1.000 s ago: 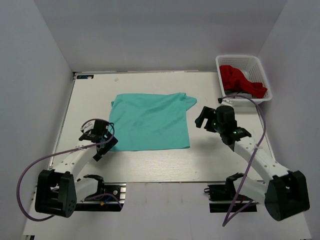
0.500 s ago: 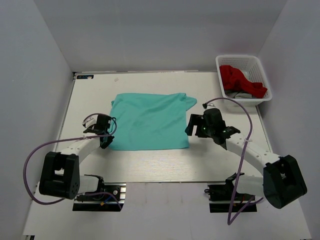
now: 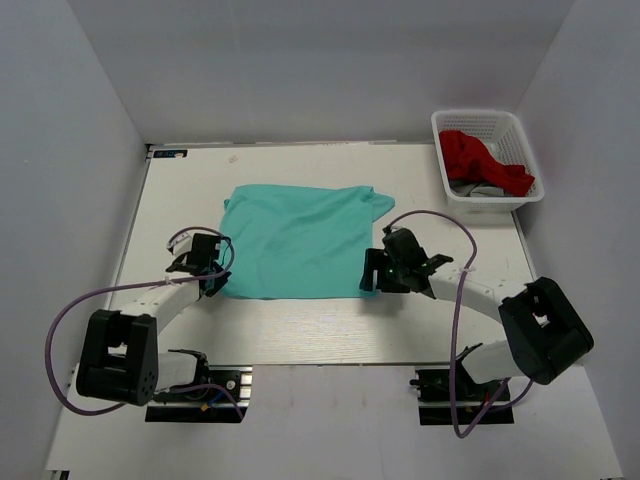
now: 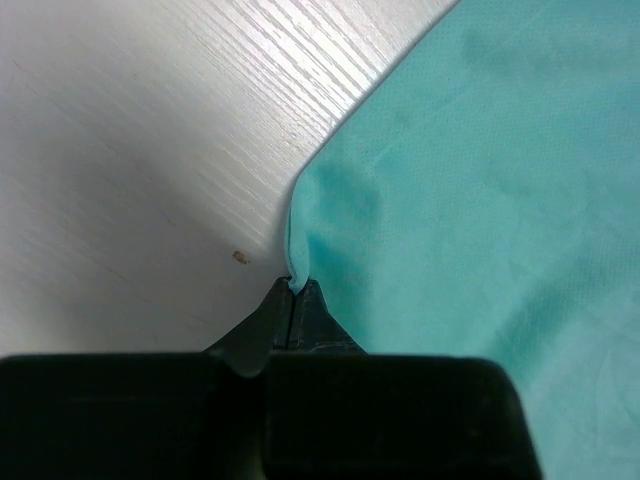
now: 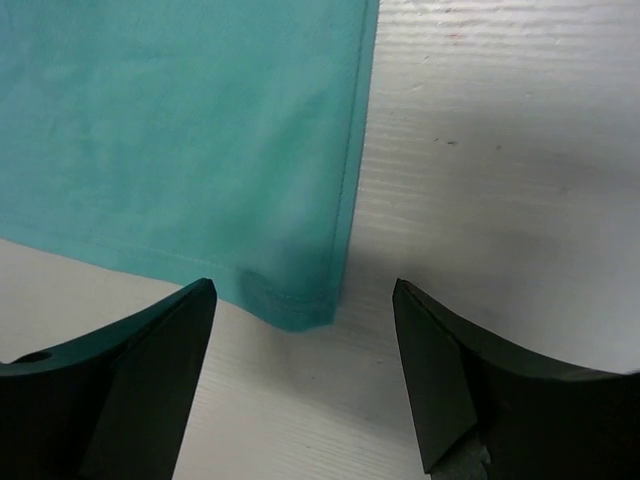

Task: Fold and stack the t-shirts
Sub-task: Flatten out the tshirt

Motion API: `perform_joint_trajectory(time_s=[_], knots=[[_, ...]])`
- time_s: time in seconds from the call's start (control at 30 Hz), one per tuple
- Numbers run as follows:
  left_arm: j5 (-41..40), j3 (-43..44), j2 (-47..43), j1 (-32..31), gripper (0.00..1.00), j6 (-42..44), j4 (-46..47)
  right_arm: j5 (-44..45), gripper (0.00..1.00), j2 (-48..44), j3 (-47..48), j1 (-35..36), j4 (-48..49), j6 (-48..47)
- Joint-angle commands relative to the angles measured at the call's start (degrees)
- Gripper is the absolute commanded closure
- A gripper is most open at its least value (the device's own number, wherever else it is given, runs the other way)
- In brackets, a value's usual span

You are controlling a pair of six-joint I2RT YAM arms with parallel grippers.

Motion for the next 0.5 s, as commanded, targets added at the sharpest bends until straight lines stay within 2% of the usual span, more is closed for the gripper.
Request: perform_joint_trajectory(time_s=[0.0, 0.1, 0.17, 0.33, 0.47], knots=[[3.63, -2.38, -1.07, -0.35, 1.0, 0.95, -1.11, -0.86, 0.25, 0.08, -1.0, 1.49, 2.2, 3.16], [3.63, -2.9, -1.08, -0.35, 1.0, 0.95, -0.5, -0.07, 0.28, 0.43, -0.92, 2.46, 1.94, 3.87], [3.63, -2.9, -1.08, -0.35, 1.0, 1.48, -0.49, 0.37, 0.37, 1.92, -0.04, 3.16, 0.9, 4.04], [4.15, -2.9, -1.08, -0.35, 1.0, 1.48, 0.03, 2.73, 0.5, 5.34, 2.59, 5.09, -0.6, 3.43], [4.16, -2.9, -1.08, -0.35, 1.0, 2.0, 0.03, 7.92, 0.74, 8.17, 4.18, 6.32, -1.93, 4.83]])
